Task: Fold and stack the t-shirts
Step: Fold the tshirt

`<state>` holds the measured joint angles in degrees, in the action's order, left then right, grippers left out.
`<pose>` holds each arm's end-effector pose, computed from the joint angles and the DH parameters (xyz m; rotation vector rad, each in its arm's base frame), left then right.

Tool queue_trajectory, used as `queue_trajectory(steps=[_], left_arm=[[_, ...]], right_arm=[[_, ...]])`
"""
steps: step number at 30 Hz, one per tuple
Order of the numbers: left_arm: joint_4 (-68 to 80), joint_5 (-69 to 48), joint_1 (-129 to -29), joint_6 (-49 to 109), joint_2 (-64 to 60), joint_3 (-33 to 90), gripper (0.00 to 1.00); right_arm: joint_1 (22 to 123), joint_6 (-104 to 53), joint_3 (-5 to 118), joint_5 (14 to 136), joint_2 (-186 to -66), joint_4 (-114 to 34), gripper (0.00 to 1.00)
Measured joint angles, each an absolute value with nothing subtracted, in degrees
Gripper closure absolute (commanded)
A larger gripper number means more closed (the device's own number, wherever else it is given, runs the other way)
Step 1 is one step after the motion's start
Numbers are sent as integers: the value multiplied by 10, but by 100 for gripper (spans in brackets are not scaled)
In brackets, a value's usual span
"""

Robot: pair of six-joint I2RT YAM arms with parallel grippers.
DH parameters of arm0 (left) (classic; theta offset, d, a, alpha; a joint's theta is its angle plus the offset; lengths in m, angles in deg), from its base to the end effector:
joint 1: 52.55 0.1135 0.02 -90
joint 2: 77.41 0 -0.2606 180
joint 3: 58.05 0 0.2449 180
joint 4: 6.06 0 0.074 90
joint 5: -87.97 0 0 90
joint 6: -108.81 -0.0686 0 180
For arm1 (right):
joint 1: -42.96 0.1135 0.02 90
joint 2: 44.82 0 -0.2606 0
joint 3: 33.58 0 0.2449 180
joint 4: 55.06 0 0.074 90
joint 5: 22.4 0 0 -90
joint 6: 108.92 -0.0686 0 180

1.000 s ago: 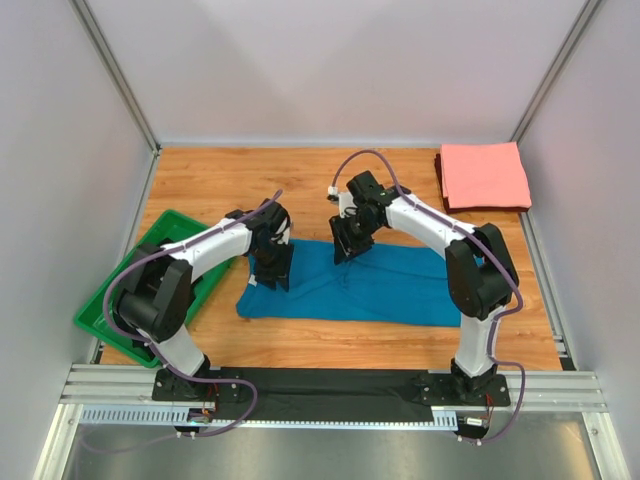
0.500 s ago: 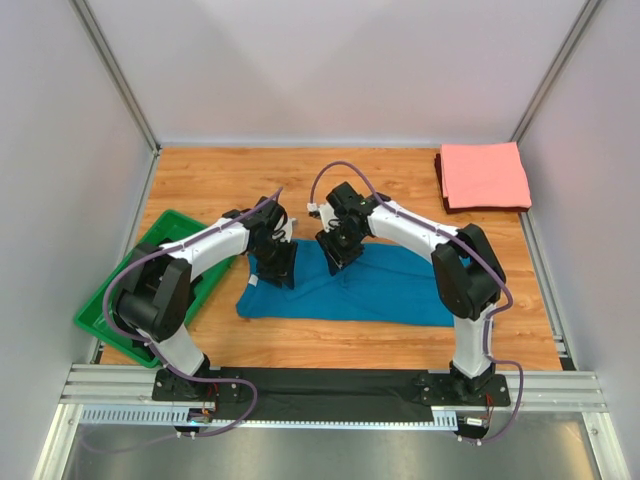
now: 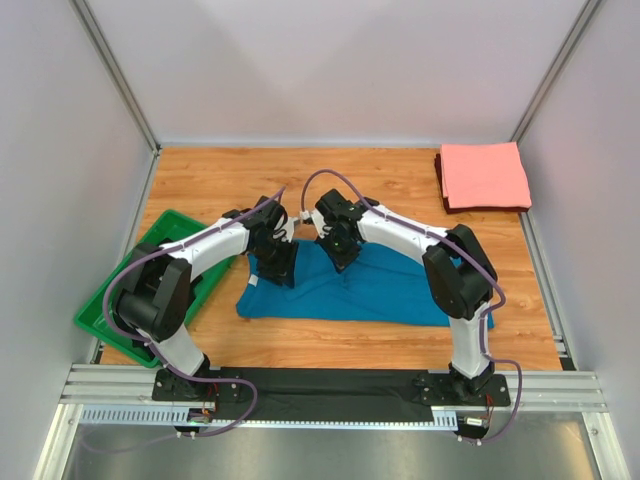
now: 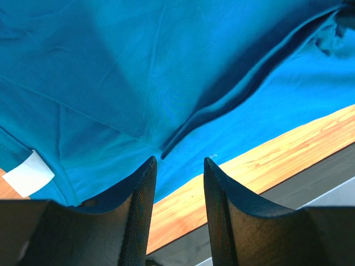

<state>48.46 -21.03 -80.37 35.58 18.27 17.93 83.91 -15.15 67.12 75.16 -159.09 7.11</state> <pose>0.2674 -0.1664 0.1566 0.3523 2.9311 -0.6121 0.2963 0.2691 0.1560 -1.1381 2.7030 0.3006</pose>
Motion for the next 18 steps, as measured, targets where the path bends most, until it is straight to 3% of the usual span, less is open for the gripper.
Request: queue_trajectory(steps=[18], left_arm=[[481, -256, -769, 293, 180, 179, 53]], right_arm=[[838, -163, 662, 750, -1518, 71, 100]])
